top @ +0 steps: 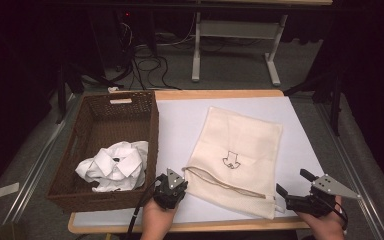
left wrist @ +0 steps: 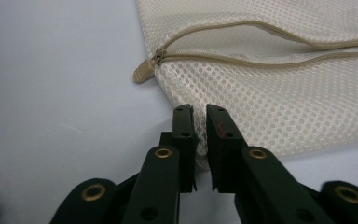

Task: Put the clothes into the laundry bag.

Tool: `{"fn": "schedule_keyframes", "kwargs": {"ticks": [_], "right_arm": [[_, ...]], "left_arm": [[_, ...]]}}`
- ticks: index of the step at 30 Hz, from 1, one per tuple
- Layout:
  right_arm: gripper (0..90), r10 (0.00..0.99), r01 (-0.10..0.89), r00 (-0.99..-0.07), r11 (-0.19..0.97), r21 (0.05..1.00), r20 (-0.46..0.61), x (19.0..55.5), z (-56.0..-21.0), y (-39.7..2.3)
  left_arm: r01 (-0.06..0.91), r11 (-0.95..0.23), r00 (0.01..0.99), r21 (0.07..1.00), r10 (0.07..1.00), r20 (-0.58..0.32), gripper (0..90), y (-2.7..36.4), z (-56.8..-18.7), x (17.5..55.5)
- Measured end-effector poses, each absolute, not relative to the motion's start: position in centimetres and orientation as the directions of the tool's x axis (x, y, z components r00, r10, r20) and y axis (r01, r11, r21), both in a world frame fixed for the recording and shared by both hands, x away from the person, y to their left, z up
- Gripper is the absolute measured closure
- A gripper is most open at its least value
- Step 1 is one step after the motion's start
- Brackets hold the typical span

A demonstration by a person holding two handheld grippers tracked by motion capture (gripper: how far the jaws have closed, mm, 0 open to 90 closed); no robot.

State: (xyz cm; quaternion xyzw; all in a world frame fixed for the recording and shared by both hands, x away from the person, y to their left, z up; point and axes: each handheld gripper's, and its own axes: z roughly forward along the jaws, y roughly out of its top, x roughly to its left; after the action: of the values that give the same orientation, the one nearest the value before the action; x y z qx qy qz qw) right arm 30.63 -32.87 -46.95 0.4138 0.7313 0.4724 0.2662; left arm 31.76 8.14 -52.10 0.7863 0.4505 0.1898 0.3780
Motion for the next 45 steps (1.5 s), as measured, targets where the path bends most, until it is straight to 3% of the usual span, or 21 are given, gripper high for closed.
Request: {"fn": "schedule_keyframes", "kwargs": {"ticks": [6, 11, 15, 20, 23, 27, 33, 34, 36, 39, 42, 43, 45], "right_arm": [[1.1, 0.858, 0.363, -0.514, 0.203, 0.909, 0.014, 31.0, -47.3, -32.9], [3.8, 0.867, 0.399, -0.494, 0.165, 0.902, 0.060, 32.2, -47.4, -32.8], [4.9, 0.870, 0.422, -0.492, 0.201, 0.884, 0.037, 34.4, -47.6, -32.1], [9.2, 0.886, 0.455, -0.462, 0.204, 0.867, 0.034, 36.8, -47.7, -31.3], [19.1, 0.903, 0.456, -0.429, 0.201, 0.867, 0.016, 38.9, -47.4, -31.4], [29.1, 0.930, 0.532, -0.365, 0.177, 0.828, 0.036, 42.7, -48.3, -32.3], [29.6, 0.946, 0.630, -0.315, 0.154, 0.761, 0.070, 46.6, -50.0, -33.1], [36.5, 0.950, 0.640, -0.304, 0.144, 0.755, 0.076, 47.6, -50.2, -33.2], [39.9, 0.952, 0.654, -0.294, 0.137, 0.744, 0.083, 48.2, -50.3, -33.0], [52.8, 0.952, 0.664, -0.296, 0.145, 0.734, 0.080, 48.9, -50.8, -32.6], [83.0, 0.960, 0.653, -0.280, 0.188, 0.734, 0.002, 49.1, -50.9, -32.0], [87.9, 0.960, 0.649, -0.280, 0.190, 0.736, 0.000, 49.1, -50.8, -32.0], [88.5, 0.960, 0.649, -0.280, 0.191, 0.736, -0.002, 49.1, -50.7, -32.1]], "left_arm": [[0.487, -0.294, 0.558, 0.823, 0.829, -0.034, 56.3, 7.8, -51.2, 30.9], [0.455, -0.211, 0.633, 0.865, 0.760, -0.148, 43.7, 8.2, -50.3, 30.4], [0.449, -0.226, 0.642, 0.864, 0.754, -0.136, 35.8, 8.2, -50.3, 30.3], [0.444, -0.229, 0.652, 0.866, 0.746, -0.137, 35.1, 8.1, -50.3, 30.1], [0.433, -0.243, 0.662, 0.868, 0.739, -0.123, 33.1, 8.0, -50.2, 29.9], [0.428, -0.239, 0.669, 0.872, 0.732, -0.128, 31.5, 8.0, -50.1, 29.7], [0.432, -0.237, 0.683, 0.870, 0.716, -0.144, 33.9, 8.2, -49.8, 29.6], [0.429, -0.234, 0.689, 0.873, 0.710, -0.148, 33.6, 8.3, -49.7, 29.5], [0.421, -0.233, 0.695, 0.876, 0.704, -0.146, 33.4, 8.4, -49.7, 29.4], [0.413, -0.242, 0.702, 0.878, 0.699, -0.137, 32.9, 8.5, -49.6, 29.4], [0.403, -0.238, 0.705, 0.884, 0.697, -0.134, 32.6, 8.5, -49.4, 29.3], [0.399, -0.242, 0.706, 0.884, 0.697, -0.128, 32.6, 8.6, -49.4, 29.3], [0.397, -0.241, 0.705, 0.885, 0.698, -0.126, 32.3, 8.6, -49.4, 29.3]]}}
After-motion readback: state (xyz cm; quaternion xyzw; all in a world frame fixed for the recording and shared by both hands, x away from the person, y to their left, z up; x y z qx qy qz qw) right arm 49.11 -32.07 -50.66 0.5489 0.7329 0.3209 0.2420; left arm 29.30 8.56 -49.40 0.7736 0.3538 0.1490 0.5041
